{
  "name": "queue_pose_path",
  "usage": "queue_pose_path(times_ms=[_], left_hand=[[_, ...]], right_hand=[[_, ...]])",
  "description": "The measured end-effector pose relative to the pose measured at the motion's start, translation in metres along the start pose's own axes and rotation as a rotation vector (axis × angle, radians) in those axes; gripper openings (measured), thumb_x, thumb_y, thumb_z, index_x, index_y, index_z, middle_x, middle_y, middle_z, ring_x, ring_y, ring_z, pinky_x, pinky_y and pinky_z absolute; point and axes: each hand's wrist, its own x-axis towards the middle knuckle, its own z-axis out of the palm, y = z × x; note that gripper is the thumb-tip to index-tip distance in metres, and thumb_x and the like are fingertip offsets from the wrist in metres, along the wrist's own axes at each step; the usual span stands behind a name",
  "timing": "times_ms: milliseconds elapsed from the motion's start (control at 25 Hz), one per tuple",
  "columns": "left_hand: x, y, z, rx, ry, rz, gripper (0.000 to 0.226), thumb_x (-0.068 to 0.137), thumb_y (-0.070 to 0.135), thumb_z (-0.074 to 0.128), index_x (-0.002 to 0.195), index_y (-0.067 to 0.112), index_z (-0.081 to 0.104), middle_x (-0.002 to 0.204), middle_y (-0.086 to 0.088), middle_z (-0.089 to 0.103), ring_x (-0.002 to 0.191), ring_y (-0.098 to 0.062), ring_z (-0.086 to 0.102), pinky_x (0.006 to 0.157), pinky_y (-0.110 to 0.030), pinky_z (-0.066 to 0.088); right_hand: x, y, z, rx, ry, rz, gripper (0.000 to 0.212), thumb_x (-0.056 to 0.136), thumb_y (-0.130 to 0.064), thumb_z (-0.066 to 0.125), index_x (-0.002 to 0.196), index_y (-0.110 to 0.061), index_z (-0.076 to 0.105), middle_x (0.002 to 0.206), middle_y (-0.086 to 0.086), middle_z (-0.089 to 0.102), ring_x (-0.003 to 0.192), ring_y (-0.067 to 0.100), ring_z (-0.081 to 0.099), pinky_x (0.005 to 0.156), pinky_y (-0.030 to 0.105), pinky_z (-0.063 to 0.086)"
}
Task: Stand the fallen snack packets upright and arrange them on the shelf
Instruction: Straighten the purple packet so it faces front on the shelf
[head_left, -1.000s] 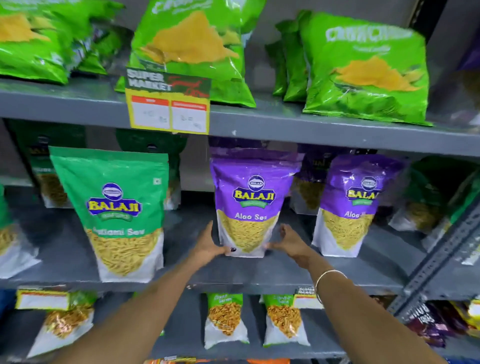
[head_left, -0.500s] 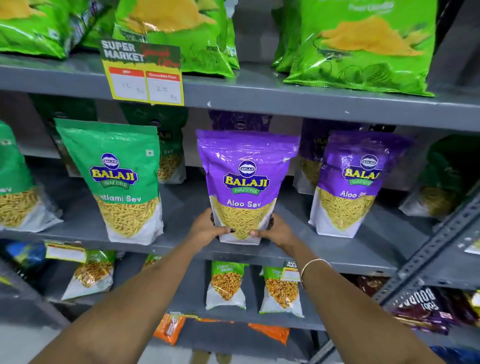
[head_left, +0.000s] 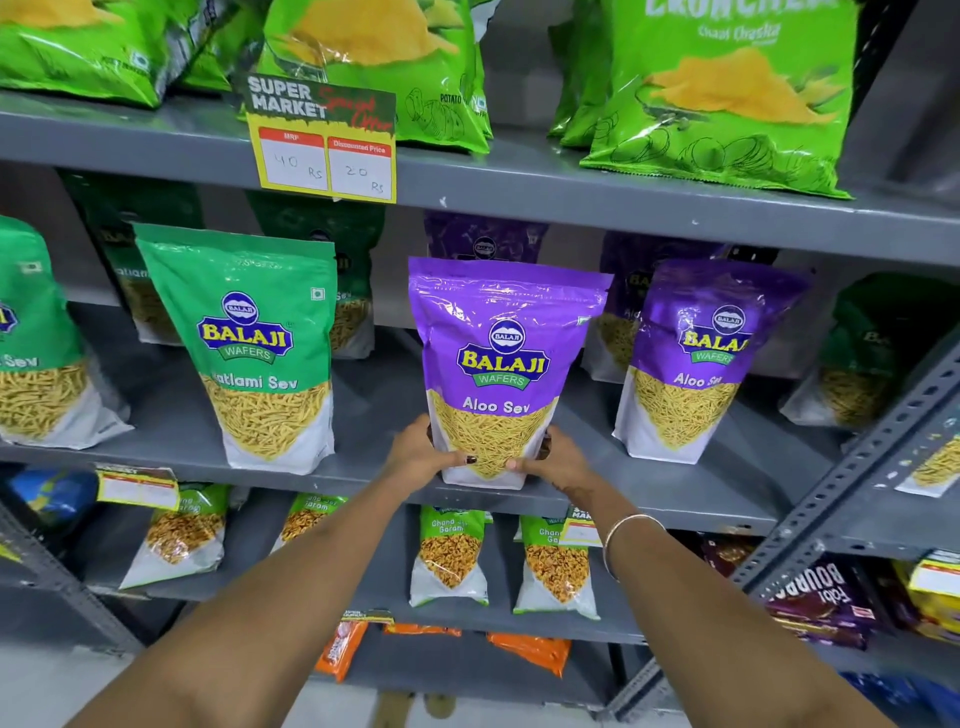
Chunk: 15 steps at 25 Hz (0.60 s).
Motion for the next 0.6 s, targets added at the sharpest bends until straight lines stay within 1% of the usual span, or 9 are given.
queue_pose_path(times_ms=[120,240,320,400,440,480,520,560,600], left_hand=[[-0.002,-0.001,-0.002,0.023,-0.013,0.017,0.058,0.068,0.014,0.078,0.118,0.004,0.052,0.124,-0.014,0.063,0.111,-0.029,0.059,0.089,-0.034,0.046],[-0.001,-0.005,-0.002,0.008,-0.024,0.041,0.059,0.069,0.014,0.078,0.120,0.005,0.050,0.126,-0.014,0.062,0.114,-0.029,0.058,0.092,-0.036,0.046],[0.001,-0.010,-0.003,-0.003,-0.046,0.052,0.061,0.069,0.014,0.078,0.122,0.005,0.048,0.128,-0.014,0.060,0.115,-0.029,0.057,0.095,-0.038,0.047],[0.003,-0.015,-0.002,0.006,-0.055,0.071,0.071,0.065,0.017,0.080,0.124,0.007,0.043,0.131,-0.013,0.056,0.119,-0.029,0.054,0.098,-0.044,0.047],[0.001,-0.017,-0.002,0.044,-0.030,0.093,0.079,0.063,0.023,0.082,0.127,0.008,0.039,0.134,-0.013,0.052,0.123,-0.030,0.050,0.100,-0.046,0.045],[-0.002,-0.020,-0.001,0.114,0.040,0.126,0.088,0.062,0.030,0.082,0.132,0.009,0.034,0.138,-0.013,0.046,0.128,-0.031,0.044,0.103,-0.048,0.041],[-0.006,-0.023,0.000,0.199,0.155,0.185,0.094,0.063,0.037,0.079,0.137,0.008,0.029,0.143,-0.013,0.040,0.133,-0.031,0.038,0.106,-0.049,0.038],[-0.013,-0.026,0.002,0.288,0.298,0.275,0.094,0.067,0.044,0.074,0.139,0.006,0.027,0.146,-0.014,0.035,0.135,-0.031,0.033,0.107,-0.049,0.035],[-0.020,-0.030,0.005,0.375,0.428,0.387,0.088,0.073,0.051,0.064,0.138,0.004,0.027,0.146,-0.016,0.034,0.135,-0.031,0.031,0.107,-0.048,0.033]], right_hand=[[-0.001,0.001,0.002,0.004,-0.009,0.003,0.067,0.069,-0.002,0.077,0.128,-0.002,0.045,0.133,0.015,0.057,0.124,0.030,0.053,0.097,0.033,0.045],[-0.002,0.002,0.003,0.000,-0.009,0.004,0.066,0.070,-0.003,0.077,0.128,-0.003,0.045,0.133,0.015,0.057,0.124,0.030,0.053,0.097,0.033,0.045],[-0.001,0.002,0.003,-0.007,-0.005,0.010,0.069,0.069,-0.005,0.078,0.129,-0.005,0.043,0.134,0.015,0.056,0.126,0.030,0.052,0.100,0.035,0.045],[-0.002,0.002,0.001,-0.036,0.008,0.029,0.075,0.069,-0.009,0.079,0.132,-0.006,0.039,0.137,0.014,0.053,0.128,0.029,0.050,0.105,0.039,0.043],[-0.004,0.001,-0.001,-0.046,0.015,0.036,0.079,0.069,-0.010,0.079,0.134,-0.006,0.035,0.139,0.014,0.050,0.129,0.029,0.048,0.106,0.040,0.043],[-0.006,0.000,-0.005,-0.063,0.023,0.042,0.083,0.070,-0.012,0.079,0.138,-0.006,0.031,0.142,0.013,0.046,0.130,0.029,0.046,0.107,0.040,0.041],[-0.008,-0.001,-0.010,-0.089,0.047,0.048,0.088,0.071,-0.013,0.079,0.141,-0.005,0.027,0.144,0.013,0.042,0.132,0.028,0.044,0.108,0.040,0.040],[-0.011,-0.001,-0.016,-0.117,0.092,0.057,0.089,0.072,-0.015,0.078,0.143,-0.005,0.024,0.144,0.012,0.040,0.133,0.028,0.042,0.107,0.039,0.040],[-0.015,0.000,-0.025,-0.133,0.147,0.064,0.087,0.073,-0.016,0.077,0.142,-0.004,0.026,0.140,0.012,0.042,0.131,0.028,0.044,0.104,0.037,0.041]])
